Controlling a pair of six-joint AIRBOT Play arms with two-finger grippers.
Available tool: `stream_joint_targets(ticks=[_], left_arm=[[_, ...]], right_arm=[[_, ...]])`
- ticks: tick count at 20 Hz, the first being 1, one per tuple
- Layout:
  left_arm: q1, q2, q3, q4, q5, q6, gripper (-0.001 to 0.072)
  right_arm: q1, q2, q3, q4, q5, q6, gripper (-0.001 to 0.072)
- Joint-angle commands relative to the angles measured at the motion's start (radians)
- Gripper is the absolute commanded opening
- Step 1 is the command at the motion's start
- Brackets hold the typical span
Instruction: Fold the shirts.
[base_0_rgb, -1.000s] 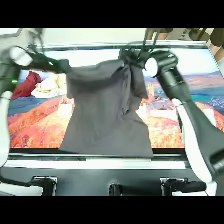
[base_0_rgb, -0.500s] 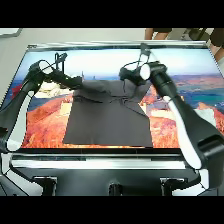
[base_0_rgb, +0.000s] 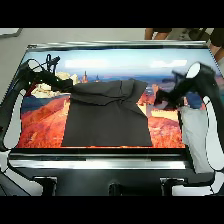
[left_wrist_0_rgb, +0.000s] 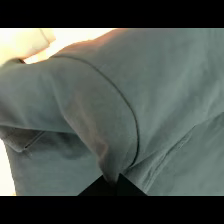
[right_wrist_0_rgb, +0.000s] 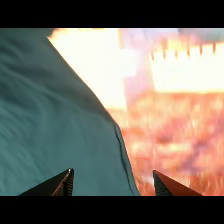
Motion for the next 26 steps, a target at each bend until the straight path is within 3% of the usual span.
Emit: stream_joint_targets(ticks=[1, 4, 10, 12, 14, 15, 16, 17, 21, 26], left_arm=[[0.009, -0.004, 0.001, -0.001, -0.013, 0.003, 0.0039], [0.009, -0.01, 0.001, 0.0, -0.013, 0.004, 0.0039], [0.009, -0.013, 0.001, -0.001, -0.012, 0.011, 0.0039], [0.009, -0.013, 0.001, -0.001, -0.012, 0.011, 0.0039], [0.009, -0.013, 0.001, -0.001, -0.012, 0.011, 0.0039], [0.009, -0.013, 0.001, -0.001, -0.012, 0.011, 0.0039], [0.009, -0.013, 0.001, -0.001, -0.012, 0.011, 0.0039], [0.009, -0.012, 0.001, -0.001, -0.012, 0.011, 0.0039], [0.01, -0.004, 0.002, -0.001, -0.027, 0.043, 0.0039], [0.005, -0.012, 0.003, -0.005, -0.115, 0.049, 0.0038]], right_arm=[[-0.01, 0.029, -0.257, 0.089, -0.001, -0.04, 0.0573], [0.041, 0.029, -0.405, 0.15, -0.086, -0.104, 0.0627], [0.058, 0.022, -0.48, 0.127, -0.224, -0.05, 0.0622], [0.058, 0.016, -0.48, 0.148, -0.237, -0.046, 0.0591], [0.058, 0.01, -0.48, 0.185, -0.238, -0.047, 0.0461], [0.058, 0.007, -0.48, 0.203, -0.238, -0.048, 0.0338], [0.058, 0.007, -0.479, 0.217, -0.246, -0.056, 0.0105], [0.058, 0.008, -0.472, 0.221, -0.274, -0.066, 0.0042], [-0.06, 0.013, -0.257, 0.187, -0.367, -0.06, 0.0042], [-0.243, 0.013, -0.003, 0.197, -0.695, 0.062, 0.0043]])
